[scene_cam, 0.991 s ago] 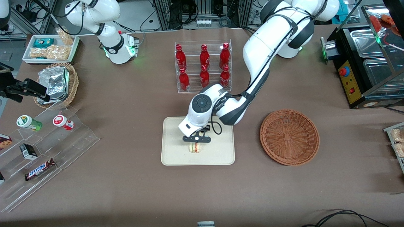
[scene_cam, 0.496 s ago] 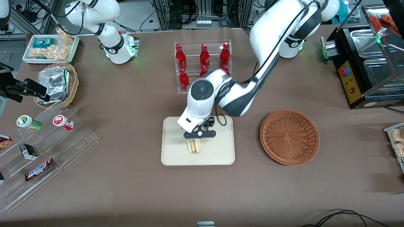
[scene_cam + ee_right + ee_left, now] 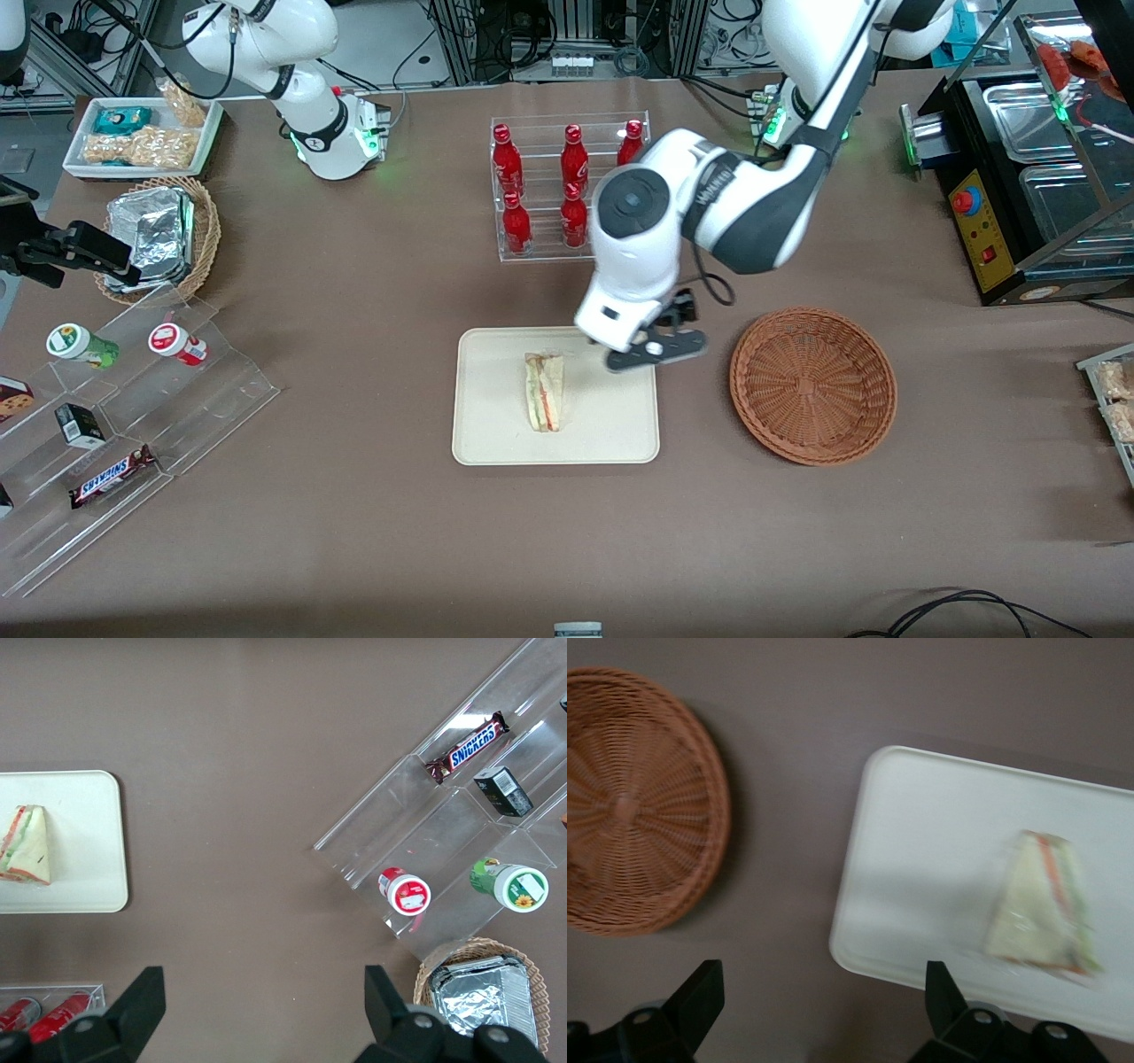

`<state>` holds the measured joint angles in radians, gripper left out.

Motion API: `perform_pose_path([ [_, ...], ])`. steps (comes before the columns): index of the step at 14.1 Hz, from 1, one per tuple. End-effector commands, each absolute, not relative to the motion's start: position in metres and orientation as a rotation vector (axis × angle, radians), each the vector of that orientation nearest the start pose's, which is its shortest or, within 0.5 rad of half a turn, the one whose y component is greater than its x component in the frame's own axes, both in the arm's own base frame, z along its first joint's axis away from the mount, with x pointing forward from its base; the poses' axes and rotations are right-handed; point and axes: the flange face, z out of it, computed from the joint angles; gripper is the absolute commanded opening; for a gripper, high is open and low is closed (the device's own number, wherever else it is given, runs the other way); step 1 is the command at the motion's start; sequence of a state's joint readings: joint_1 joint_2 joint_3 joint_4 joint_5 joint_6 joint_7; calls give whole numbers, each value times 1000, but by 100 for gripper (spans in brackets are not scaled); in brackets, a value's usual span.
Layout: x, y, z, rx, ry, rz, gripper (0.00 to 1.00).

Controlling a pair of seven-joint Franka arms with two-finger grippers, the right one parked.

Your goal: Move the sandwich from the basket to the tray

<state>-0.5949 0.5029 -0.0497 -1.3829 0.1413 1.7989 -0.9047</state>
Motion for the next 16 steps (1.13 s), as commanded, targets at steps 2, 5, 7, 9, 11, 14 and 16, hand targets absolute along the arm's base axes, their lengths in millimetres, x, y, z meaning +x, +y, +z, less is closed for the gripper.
perform_pose_path([
  [2, 573, -308, 418, -3000, -310, 38, 100],
  [5, 581, -233, 440, -3064, -178, 112, 100],
  [7, 579, -196, 467, -3069, -122, 148, 100],
  [9, 576, -160, 500, -3087, -89, 147, 100],
  [11, 571, -139, 528, -3102, -115, 106, 100],
  [14, 558, -112, 560, -3113, -154, 78, 100],
  [16, 562, -91, 561, -3106, -208, 83, 100],
])
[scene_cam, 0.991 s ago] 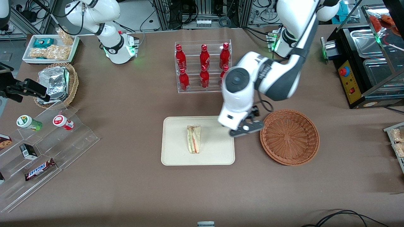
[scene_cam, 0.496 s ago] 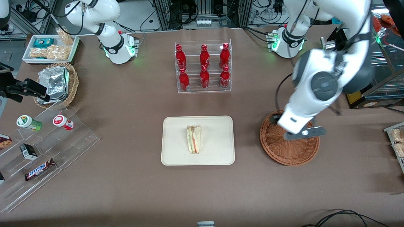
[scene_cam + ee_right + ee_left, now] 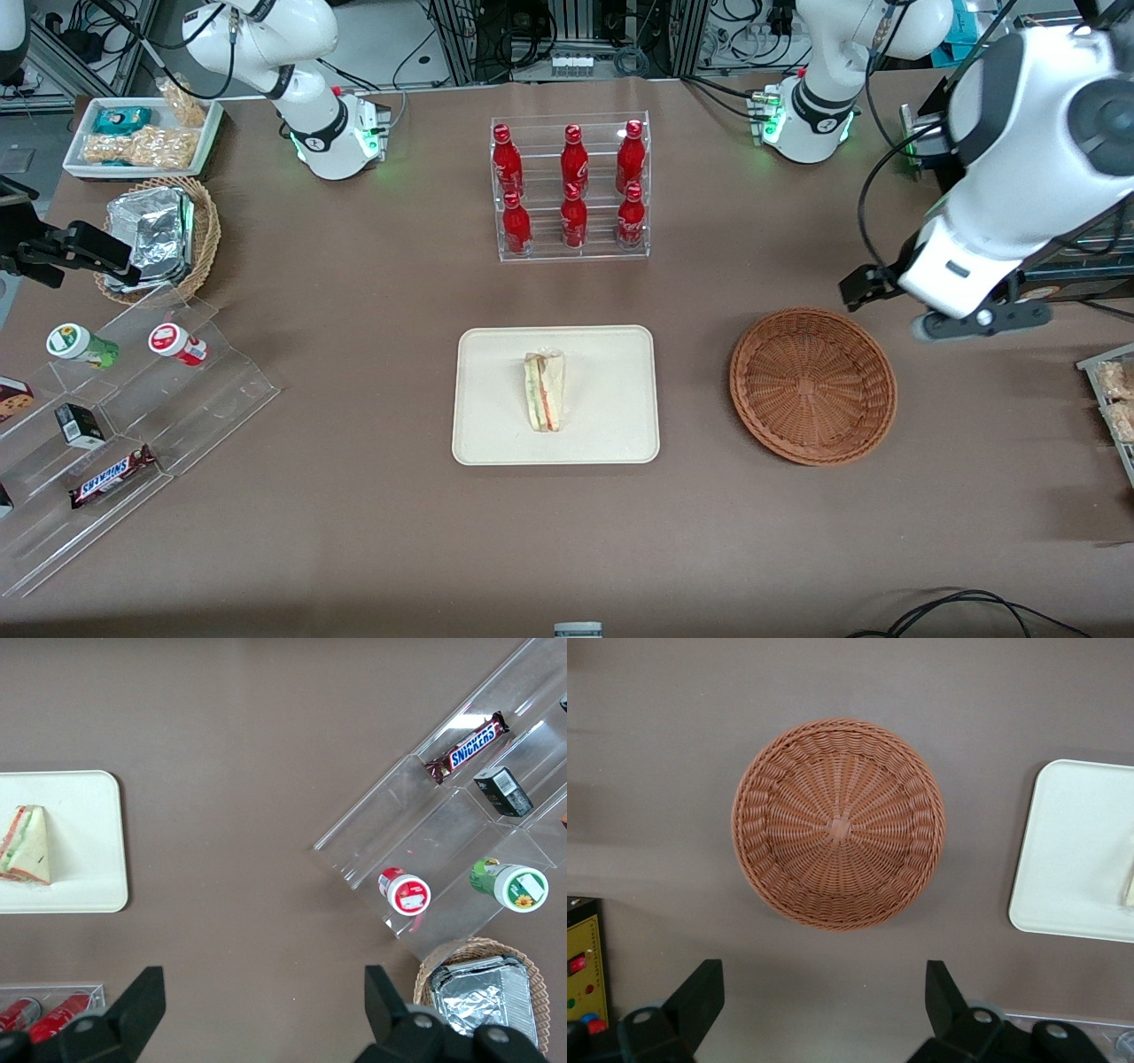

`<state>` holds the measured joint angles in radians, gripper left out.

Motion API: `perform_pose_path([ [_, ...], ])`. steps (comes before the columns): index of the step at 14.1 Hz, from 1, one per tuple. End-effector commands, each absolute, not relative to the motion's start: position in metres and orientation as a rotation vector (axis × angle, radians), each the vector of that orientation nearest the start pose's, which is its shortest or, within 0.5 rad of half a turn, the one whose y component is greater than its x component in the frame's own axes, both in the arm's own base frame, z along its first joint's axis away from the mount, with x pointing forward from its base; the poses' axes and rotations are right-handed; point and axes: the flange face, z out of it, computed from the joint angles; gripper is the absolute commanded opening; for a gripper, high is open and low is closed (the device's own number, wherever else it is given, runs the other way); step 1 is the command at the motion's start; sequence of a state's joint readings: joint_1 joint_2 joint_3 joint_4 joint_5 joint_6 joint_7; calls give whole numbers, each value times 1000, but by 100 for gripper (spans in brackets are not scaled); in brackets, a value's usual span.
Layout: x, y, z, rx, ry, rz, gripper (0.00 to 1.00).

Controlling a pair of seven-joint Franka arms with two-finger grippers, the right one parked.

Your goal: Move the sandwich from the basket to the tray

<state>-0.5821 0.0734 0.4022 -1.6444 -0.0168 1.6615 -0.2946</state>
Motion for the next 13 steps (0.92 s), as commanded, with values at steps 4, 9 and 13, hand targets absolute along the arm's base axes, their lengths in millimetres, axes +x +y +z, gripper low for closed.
perform_pose_path([
  [4, 560, -88, 561, -3080, -182, 68, 100],
  [9, 556, -54, 573, -3095, -130, 55, 100],
  [13, 550, -36, 586, -3109, -47, 44, 100],
])
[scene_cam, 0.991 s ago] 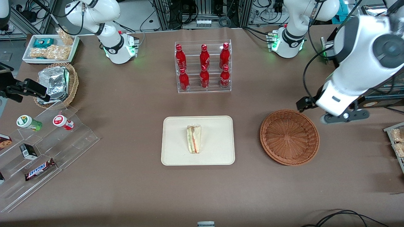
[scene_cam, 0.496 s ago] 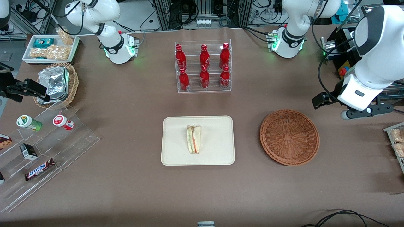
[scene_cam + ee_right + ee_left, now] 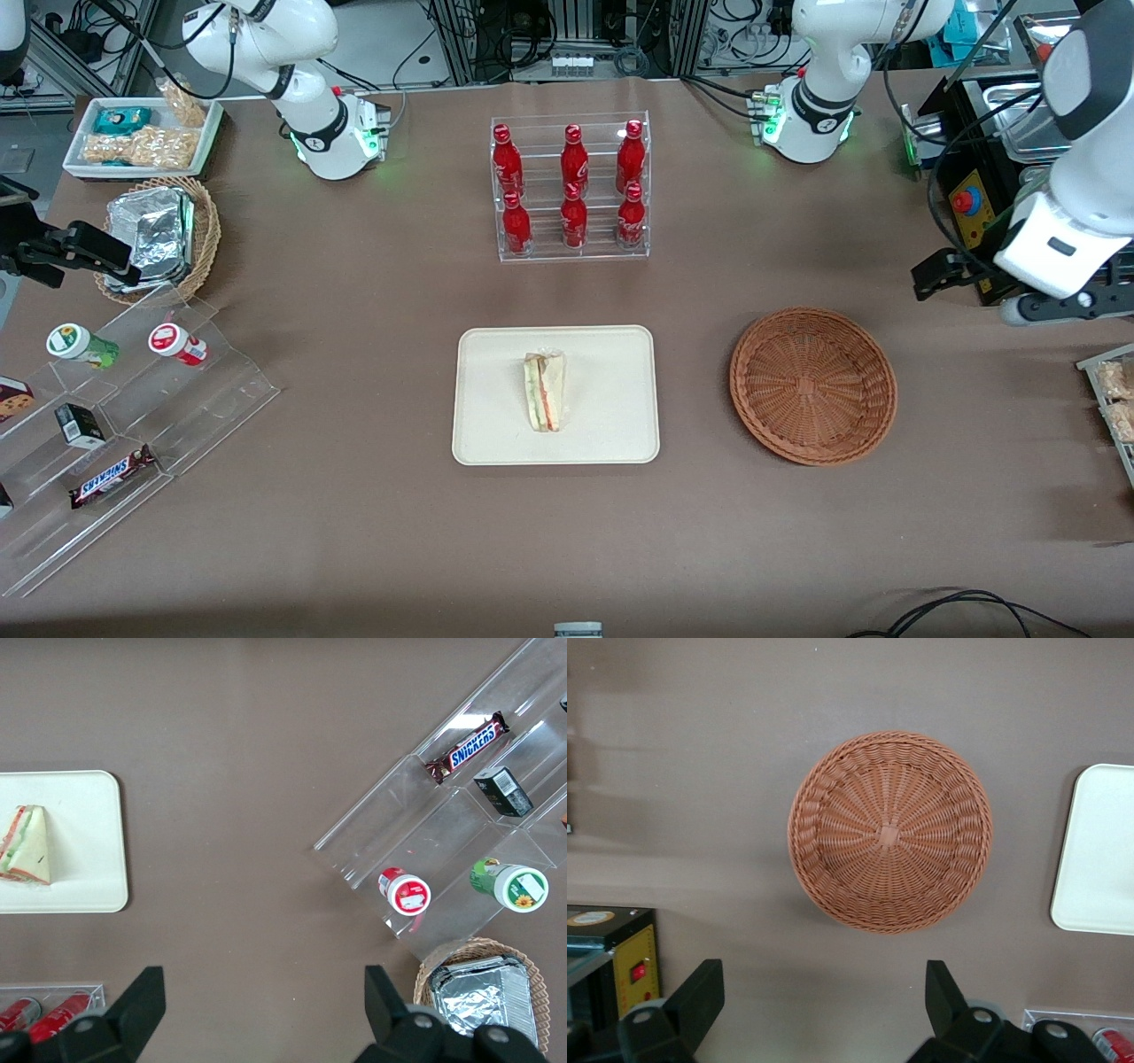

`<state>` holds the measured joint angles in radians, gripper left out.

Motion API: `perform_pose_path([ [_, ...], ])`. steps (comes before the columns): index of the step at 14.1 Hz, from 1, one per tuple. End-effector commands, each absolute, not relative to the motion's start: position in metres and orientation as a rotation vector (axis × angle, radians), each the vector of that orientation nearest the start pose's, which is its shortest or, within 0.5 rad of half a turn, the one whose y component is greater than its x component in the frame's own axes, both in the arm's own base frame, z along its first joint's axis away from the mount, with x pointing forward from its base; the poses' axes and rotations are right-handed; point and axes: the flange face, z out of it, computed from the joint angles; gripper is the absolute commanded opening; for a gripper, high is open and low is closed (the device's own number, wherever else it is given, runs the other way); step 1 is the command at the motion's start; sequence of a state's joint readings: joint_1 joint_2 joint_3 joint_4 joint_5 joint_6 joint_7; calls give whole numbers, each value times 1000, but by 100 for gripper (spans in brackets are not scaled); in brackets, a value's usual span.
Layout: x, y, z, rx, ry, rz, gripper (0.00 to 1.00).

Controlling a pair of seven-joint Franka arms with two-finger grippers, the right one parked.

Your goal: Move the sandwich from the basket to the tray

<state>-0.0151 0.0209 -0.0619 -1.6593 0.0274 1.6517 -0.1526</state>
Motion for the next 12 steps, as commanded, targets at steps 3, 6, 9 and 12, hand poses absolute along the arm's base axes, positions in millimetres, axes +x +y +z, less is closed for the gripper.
perform_pose_path([
  [3, 547, -34, 597, -3109, 95, 22, 100],
  [6, 545, -17, 607, -3114, 76, -5, 100],
  [9, 546, -16, 611, -3122, 61, -20, 100],
  [12, 546, -6, 610, -3158, 26, -12, 100],
])
